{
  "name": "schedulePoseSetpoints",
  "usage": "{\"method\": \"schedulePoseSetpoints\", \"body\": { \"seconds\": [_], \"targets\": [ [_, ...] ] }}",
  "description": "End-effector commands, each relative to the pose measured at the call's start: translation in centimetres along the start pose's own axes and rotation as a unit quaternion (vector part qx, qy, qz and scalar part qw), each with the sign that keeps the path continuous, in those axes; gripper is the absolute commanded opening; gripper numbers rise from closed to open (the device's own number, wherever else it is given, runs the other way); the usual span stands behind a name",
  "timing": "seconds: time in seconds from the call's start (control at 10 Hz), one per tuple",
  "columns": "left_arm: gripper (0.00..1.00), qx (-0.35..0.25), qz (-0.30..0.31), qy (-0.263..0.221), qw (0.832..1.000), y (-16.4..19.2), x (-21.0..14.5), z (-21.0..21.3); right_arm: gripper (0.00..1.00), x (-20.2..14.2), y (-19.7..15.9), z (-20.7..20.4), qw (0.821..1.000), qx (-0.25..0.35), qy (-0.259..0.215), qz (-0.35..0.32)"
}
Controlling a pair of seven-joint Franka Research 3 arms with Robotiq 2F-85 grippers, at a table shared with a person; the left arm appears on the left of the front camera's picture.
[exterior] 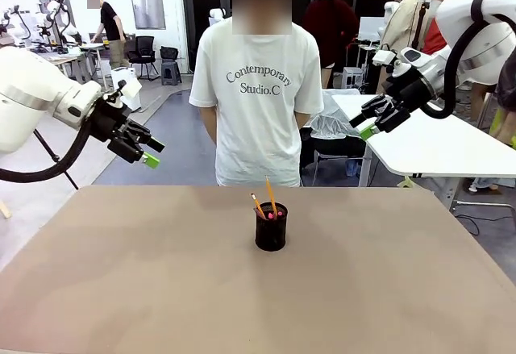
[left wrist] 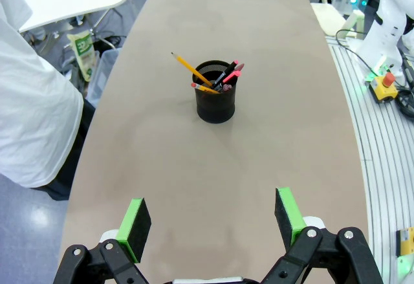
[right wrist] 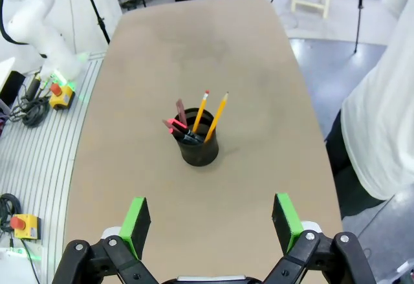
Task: Place the pens into the pen holder.
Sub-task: Pick up a writing instrument from the table and place it into the Pen holder.
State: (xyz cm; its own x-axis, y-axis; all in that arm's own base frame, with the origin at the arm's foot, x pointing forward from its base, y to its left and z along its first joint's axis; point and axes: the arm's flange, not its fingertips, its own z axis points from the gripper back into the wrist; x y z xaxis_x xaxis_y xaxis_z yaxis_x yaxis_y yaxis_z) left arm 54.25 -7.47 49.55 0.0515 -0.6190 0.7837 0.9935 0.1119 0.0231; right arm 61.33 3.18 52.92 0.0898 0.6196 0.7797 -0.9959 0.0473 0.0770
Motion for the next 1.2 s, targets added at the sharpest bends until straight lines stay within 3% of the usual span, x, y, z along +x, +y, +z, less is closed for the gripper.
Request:
{"method": "schedulePoseSetpoints", "body": {
  "seconds": [0.0,1.1],
  "targets": [
    [1.0,0.001,0.002,0.003,1.0,-0.1,0.01,0.26,1.0,0.26,0.08,0.03,1.0,-0.001,0.001,0.0],
    [1.0,0.001,0.002,0.003,1.0,-0.1,0.01,0.26,1.0,0.26,0.08,0.03,1.0,-0.001,0.001,0.0]
  ]
}}
